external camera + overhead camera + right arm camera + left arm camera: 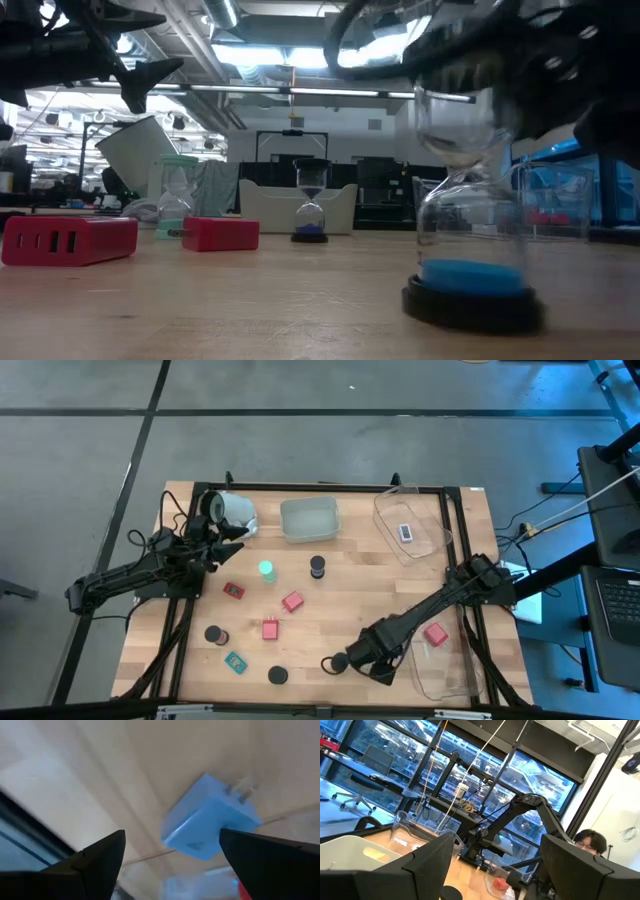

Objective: Pick & Place Office items
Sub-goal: Put the white charger adapter into the bottom transparent bin

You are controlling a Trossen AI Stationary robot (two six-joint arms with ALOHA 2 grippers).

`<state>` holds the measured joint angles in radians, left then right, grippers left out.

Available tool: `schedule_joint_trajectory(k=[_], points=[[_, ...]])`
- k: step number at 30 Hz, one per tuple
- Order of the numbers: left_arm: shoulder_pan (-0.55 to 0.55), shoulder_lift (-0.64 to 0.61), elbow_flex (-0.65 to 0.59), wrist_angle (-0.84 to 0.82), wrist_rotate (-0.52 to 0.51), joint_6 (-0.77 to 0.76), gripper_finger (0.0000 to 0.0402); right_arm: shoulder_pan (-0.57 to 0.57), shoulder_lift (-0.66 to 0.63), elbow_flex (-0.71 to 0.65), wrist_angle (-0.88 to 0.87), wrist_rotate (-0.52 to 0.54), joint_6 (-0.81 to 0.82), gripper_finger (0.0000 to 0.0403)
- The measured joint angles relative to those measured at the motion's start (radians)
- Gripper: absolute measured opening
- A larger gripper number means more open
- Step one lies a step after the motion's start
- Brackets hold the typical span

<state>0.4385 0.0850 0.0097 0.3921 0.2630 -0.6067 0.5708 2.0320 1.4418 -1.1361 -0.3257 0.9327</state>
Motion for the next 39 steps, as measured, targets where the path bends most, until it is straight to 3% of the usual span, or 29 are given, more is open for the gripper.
schedule_joint_trajectory(k=[10,23,39], points=[[0.000,0.000,0.000,0.000,0.000,0.000,0.0296,-0.021,0.000,0.000,-0.050,-0.008,-0.052,0.0324],[0.000,0.000,0.000,0.000,0.000,-0.023,0.0296,0.027,0.000,0.000,-0.130,0.104,-0.418,0.0323],[0.000,0.000,0.000,0.000,0.000,-0.032,0.0296,0.029,-0.002,0.002,-0.031,0.196,-0.470,0.0323]])
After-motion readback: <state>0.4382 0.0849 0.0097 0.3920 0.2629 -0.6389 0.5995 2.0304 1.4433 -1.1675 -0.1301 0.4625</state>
